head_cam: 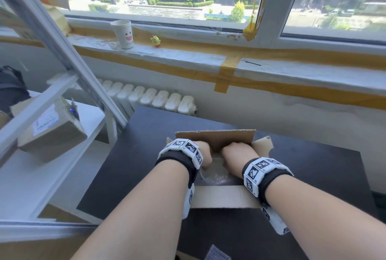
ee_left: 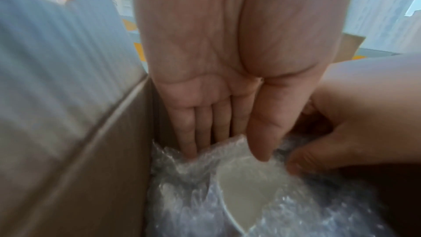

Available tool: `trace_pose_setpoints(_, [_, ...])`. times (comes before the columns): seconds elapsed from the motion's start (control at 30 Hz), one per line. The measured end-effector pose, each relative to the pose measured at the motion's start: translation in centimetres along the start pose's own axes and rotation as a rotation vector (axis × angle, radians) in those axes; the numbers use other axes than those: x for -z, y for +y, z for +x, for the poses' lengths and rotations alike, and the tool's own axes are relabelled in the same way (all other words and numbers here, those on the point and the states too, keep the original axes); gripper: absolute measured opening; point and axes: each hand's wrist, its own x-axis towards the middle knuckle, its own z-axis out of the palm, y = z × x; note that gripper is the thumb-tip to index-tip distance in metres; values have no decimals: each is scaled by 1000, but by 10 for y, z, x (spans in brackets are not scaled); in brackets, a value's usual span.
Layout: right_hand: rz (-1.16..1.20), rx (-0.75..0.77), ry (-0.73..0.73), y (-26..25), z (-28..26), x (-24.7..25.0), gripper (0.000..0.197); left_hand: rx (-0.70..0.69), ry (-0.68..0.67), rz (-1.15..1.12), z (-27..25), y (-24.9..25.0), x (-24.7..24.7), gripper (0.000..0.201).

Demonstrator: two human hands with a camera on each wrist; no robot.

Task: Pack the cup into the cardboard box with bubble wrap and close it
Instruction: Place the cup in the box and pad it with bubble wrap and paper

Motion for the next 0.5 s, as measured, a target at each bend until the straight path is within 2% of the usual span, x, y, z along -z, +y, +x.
trace_pose_setpoints(0.07, [-104,-2,73,0,-7,10,19,66,2,13,-8,-3,8,20])
trace_pose_setpoints(0.1, [-136,0,106,0,-9,13,18,92,49,27,-7,-7,9,13])
trace_pose_setpoints(0.17, [-152,2,156,0,-12,17,18,117,106,45,-8,-15,8,27])
trace_pose_setpoints(0.27, [-133,-13,131,-1,-14,15,19,138,59,119,1,-18,0,19])
trace_pose_setpoints(0.3, [-121,-23,101,0,-14,12,19,108,54,130,3,-17,-5,17])
trace_pose_setpoints(0.4, [-81,-53,64,3,-16,3,21,47,28,157,-7,-11,-8,26])
trace_pose_setpoints(0.5, [-51,-25,193,1,-20,-4,24,26,63,124,-13,-11,-6,37])
